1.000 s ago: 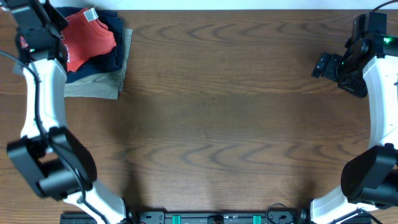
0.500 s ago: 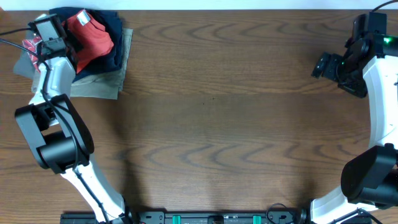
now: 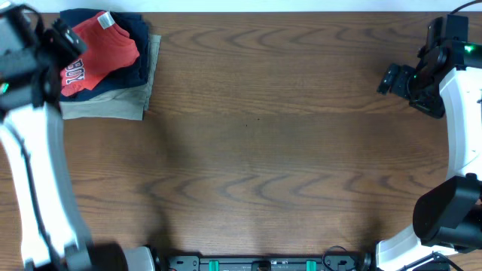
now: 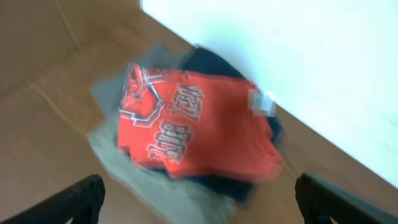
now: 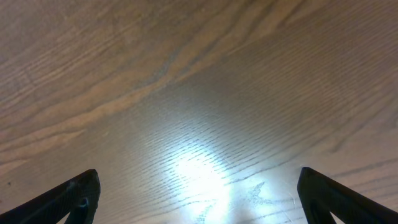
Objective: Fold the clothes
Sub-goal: 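Release the shirt and withdraw the left gripper toward the front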
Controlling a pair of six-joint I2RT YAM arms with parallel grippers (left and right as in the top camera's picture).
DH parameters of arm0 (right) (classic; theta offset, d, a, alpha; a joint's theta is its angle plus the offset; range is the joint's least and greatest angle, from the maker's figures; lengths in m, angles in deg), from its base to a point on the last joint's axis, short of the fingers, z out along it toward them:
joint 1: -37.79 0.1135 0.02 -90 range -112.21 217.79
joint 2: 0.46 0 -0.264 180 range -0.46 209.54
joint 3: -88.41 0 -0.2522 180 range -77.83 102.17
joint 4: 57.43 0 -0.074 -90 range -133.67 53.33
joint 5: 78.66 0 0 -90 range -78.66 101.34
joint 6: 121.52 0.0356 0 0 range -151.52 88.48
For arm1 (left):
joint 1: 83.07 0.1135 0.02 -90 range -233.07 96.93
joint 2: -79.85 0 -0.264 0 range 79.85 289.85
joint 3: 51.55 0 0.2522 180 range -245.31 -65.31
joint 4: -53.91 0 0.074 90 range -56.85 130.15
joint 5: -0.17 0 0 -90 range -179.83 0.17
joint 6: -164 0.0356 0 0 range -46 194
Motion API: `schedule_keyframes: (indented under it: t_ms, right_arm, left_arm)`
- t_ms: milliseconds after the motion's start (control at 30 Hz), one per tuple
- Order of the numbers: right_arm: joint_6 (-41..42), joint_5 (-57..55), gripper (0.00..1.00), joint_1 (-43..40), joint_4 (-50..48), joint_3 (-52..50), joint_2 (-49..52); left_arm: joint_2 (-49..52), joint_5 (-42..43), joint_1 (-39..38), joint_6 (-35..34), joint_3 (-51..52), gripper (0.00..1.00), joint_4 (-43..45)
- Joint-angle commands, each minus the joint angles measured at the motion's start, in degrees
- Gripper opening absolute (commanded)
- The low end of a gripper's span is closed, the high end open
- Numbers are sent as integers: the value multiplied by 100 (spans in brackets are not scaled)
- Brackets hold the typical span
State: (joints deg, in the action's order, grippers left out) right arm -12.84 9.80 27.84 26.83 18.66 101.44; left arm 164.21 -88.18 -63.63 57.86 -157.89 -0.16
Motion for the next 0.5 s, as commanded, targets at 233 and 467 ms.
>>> schedule_keyframes:
  t_ms: [233, 467]
  right_arm:
    - [57, -61, 99, -13, 0, 63, -66]
    - [57, -61, 99, -15, 0, 63, -66]
  left_arm:
    - [-2050, 1738, -297, -2, 431, 98, -2723]
    - [-2981, 1718, -592, -9, 804, 98, -5042]
